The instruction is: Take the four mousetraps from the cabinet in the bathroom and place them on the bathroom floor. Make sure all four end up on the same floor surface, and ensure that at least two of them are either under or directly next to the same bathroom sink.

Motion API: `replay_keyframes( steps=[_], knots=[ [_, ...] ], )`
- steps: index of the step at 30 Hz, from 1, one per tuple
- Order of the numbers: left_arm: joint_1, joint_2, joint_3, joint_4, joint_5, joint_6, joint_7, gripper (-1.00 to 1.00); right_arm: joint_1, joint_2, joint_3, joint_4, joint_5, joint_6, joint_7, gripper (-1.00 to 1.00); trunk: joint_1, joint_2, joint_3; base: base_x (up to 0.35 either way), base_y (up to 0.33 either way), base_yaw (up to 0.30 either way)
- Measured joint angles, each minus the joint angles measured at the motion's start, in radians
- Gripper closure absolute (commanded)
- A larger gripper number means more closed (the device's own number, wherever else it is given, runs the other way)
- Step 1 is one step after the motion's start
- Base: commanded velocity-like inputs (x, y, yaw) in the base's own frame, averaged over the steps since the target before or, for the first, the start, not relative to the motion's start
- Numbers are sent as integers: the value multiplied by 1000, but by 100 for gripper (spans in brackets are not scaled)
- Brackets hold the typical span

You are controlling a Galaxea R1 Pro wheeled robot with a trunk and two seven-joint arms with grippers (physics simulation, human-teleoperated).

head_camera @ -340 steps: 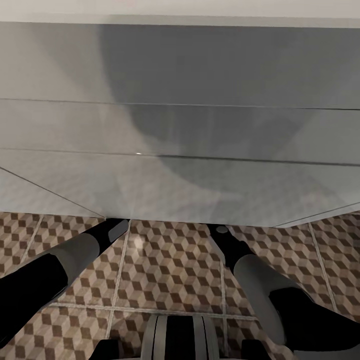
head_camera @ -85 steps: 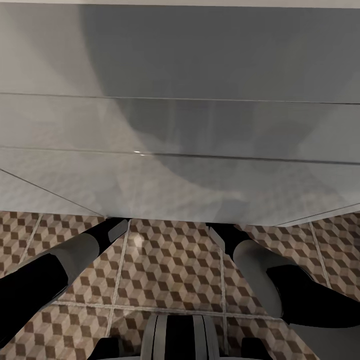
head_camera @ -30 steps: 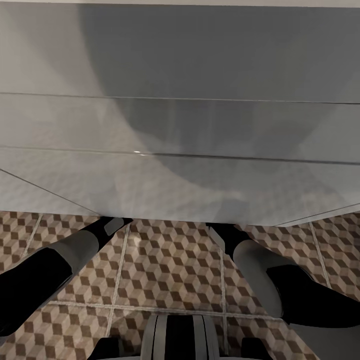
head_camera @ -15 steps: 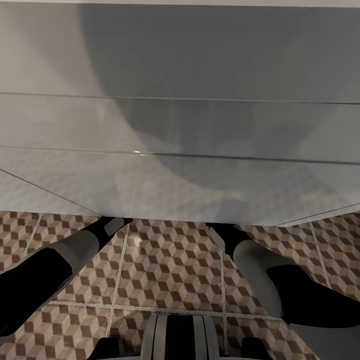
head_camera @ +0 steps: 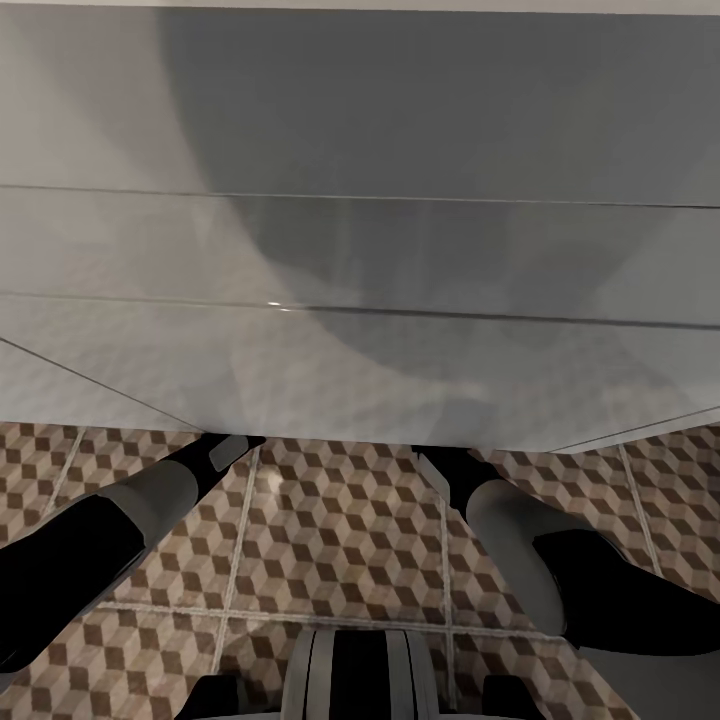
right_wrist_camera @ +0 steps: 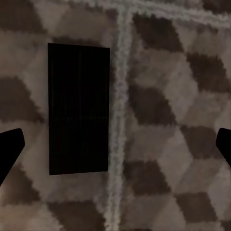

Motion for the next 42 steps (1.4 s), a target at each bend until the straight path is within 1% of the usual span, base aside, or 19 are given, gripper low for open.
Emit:
replay_keyframes(
  steps=[8,15,16,23,31,42],
  knots=[
    [0,-1,3,0,2,-1,0,100,0,0,0,0,0,-1,0,-100,0,0,0,0,0,0],
    [-1,2,-7,0,-4,-3,0,100,0,0,0,0,0,-1,0,-100,0,0,0,0,0,0],
    [-1,2,-7,0,-4,-3,0,-100,0,0,0,0,0,-1,1,-100,0,0,0,0,0,0],
    [0,2,-2,-1,-1,-5,0,-100,0,0,0,0,0,-1,0,-100,0,0,0,0,0,0],
    [0,3,-7,-1,-3,-42,0,-100,0,0,1,0,0,-1,1,-100,0,0,0,0,0,0],
    [0,2,-3,-1,-1,-50,0,-100,0,0,0,-1,1,-1,1,-100,0,0,0,0,0,0]
  ],
)
